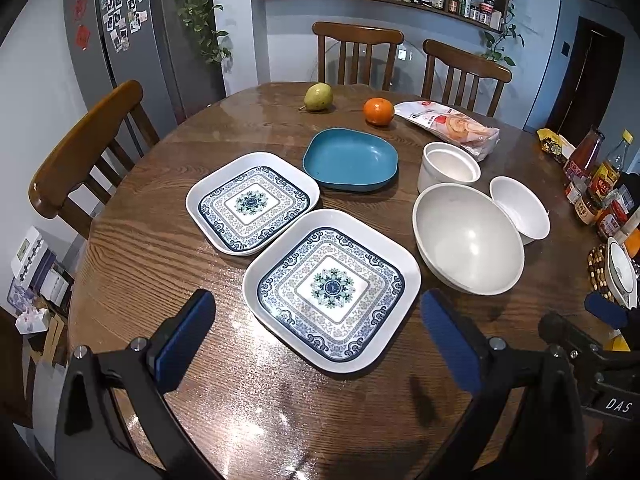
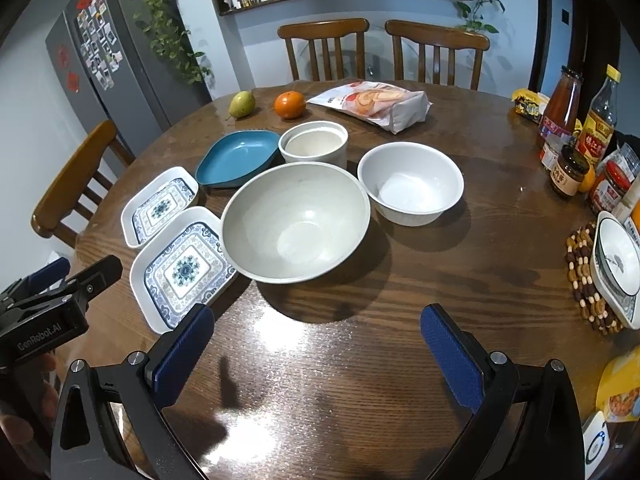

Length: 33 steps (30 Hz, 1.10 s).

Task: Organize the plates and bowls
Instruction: 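Move both tools toward the blue-patterned square plates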

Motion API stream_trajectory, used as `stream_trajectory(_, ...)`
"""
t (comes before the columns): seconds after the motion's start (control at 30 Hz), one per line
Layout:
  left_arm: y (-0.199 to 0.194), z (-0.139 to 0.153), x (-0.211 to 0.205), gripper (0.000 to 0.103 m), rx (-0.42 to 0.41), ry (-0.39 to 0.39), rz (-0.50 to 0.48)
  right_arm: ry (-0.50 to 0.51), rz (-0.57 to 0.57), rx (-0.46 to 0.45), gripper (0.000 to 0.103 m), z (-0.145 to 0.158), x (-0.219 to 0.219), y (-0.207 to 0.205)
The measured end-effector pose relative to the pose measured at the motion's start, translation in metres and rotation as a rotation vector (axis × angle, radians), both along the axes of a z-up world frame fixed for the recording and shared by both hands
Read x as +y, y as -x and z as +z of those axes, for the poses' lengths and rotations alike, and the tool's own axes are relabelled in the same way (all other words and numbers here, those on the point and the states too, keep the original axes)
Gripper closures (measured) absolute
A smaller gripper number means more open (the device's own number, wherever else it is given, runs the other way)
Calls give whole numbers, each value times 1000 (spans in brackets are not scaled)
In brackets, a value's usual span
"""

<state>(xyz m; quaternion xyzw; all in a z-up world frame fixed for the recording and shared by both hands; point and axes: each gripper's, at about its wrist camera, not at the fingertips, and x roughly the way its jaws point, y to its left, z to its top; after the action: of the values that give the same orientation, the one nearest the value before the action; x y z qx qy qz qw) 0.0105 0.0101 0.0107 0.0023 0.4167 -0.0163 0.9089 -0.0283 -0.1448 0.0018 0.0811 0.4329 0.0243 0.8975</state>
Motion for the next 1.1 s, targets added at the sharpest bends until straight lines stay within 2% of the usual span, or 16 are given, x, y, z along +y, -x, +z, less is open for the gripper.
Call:
stream_trajectory(0.4,1,4,-1,1,-22,-16,-20,0,2,1,0,2,7,0)
stream_trajectory(1.1,-7,-4,9,1,8,-5,-48,-16,17,20,0,-3,24,0)
